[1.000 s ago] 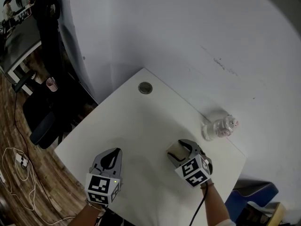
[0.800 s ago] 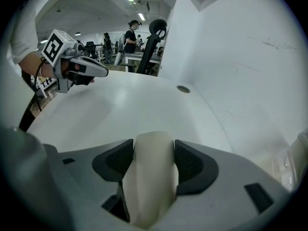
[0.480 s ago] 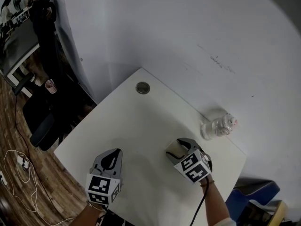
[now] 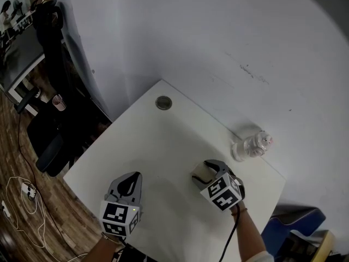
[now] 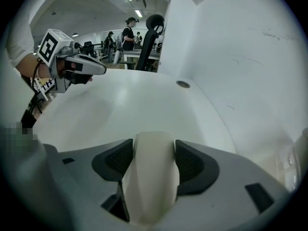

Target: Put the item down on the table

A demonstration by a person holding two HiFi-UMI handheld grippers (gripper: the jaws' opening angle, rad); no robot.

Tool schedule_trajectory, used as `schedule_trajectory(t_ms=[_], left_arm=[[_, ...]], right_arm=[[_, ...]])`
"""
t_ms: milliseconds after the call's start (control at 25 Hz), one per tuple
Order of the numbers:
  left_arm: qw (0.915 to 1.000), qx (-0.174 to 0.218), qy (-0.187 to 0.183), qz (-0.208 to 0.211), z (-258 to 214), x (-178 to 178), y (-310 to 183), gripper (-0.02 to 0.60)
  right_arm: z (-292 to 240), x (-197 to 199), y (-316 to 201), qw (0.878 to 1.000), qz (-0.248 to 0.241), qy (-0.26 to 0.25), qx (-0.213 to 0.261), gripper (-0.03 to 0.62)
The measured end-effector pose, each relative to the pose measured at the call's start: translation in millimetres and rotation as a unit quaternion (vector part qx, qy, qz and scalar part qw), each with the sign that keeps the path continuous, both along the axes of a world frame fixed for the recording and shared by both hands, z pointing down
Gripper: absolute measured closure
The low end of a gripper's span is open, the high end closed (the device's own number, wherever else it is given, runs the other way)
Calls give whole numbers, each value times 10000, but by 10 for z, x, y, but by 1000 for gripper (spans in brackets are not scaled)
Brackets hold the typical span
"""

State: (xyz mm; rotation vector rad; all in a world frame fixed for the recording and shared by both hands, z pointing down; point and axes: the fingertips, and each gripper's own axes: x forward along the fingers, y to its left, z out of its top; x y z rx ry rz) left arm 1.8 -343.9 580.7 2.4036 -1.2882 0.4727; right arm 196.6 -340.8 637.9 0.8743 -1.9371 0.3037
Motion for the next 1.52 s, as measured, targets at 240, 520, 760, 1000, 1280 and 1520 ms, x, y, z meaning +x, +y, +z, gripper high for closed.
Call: schedule_trajectory(t_ms=[240,520,760,1000,1280,1520], left_arm=[[10000,28,-2,26,-51,25,-7,565],[10000,45,8,85,-147,40,32,565],[9997,144,44,193,-311,72,103,565],[9988,303,151,341,-545,175,193,565],[9965,534,313,567,-861,305,360,565],[9934,708,425,799,-1114,425,498,565]], right_arm=[[-23,31,9,9999,114,-47,41,304],[-217,59,62,9981,503,-310,192,304],[-410,119,222,9943,927,-395,362,306],[-645,247,501,9850,1538,-545,556,307],[-1037,372,863,9630,2344,-790,1072,417],[-1397,484,1178,9374,2931,-1012,1587,439]])
